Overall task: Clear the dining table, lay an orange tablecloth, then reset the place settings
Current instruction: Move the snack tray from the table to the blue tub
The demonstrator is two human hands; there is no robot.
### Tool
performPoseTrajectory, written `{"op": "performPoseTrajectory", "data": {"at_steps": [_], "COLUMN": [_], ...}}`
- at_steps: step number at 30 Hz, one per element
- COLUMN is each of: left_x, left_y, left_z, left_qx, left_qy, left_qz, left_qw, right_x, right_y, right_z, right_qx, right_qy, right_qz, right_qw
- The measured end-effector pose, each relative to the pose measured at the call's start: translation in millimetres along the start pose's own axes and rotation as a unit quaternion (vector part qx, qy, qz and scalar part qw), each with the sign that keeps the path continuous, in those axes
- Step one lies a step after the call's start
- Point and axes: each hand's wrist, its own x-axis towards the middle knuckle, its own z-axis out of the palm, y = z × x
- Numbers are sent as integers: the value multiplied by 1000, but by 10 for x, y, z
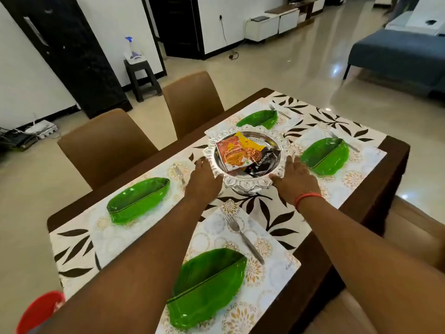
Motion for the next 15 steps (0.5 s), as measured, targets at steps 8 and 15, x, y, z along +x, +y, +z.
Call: {"op": "performPoseTrajectory", "data": {"at_steps": [8,15], "left_x": [385,466], "left_y": [86,108], "left_z": [265,264], "left_qx": [-338,-454], "left_qy": [43,25], "left_qz": [-230,-299], "left_qw": [911,839], "right_x": [513,705], "right_y": [82,138], "right_z": [145,221], "right_qx": [287,382], "right_qy": [16,-3], "right_qz": [128,149], "right_qw": [949,912]}}
